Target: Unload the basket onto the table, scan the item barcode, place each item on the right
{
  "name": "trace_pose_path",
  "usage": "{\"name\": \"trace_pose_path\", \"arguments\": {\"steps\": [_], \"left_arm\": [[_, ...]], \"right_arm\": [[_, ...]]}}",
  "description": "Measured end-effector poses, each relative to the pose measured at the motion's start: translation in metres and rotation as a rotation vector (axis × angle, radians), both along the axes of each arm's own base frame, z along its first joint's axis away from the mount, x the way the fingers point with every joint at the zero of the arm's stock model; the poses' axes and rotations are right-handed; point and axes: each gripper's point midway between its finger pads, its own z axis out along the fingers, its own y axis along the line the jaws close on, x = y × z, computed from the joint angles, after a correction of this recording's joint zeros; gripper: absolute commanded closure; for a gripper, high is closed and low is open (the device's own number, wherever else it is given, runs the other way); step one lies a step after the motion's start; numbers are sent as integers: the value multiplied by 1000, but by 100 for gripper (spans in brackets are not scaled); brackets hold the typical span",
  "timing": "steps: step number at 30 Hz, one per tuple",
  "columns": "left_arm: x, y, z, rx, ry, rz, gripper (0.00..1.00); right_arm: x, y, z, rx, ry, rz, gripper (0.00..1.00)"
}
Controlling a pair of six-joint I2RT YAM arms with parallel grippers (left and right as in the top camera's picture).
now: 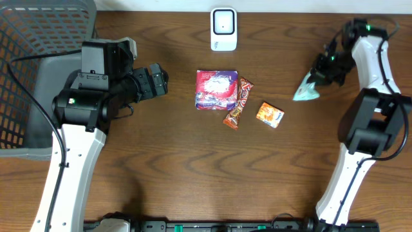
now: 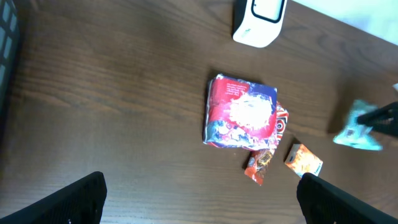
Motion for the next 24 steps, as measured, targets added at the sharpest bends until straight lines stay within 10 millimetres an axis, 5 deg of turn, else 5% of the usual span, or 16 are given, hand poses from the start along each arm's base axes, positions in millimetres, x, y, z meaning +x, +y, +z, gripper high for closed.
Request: {"name": "trace_pose_path", "arguments": {"steps": [4,8,16,19,21,24], "left_arm": [[0,0,0,0,0,0,2],[0,0,0,0,-1,0,2],[0,0,0,0,-1,0,2],[0,0,0,0,-1,0,2],[0,0,0,0,-1,0,2],[0,0,0,0,-1,0,2]], "right_arm": [[4,-10,18,-382,22,89,99],[8,2,29,-700,18,180,99],[12,42,3,-890,-44,258,98],[10,53,-12,-865,-63,245,79],[8,62,-20,-831,-69,239,57],[11,79,-27,-762,-92,233,53]]}}
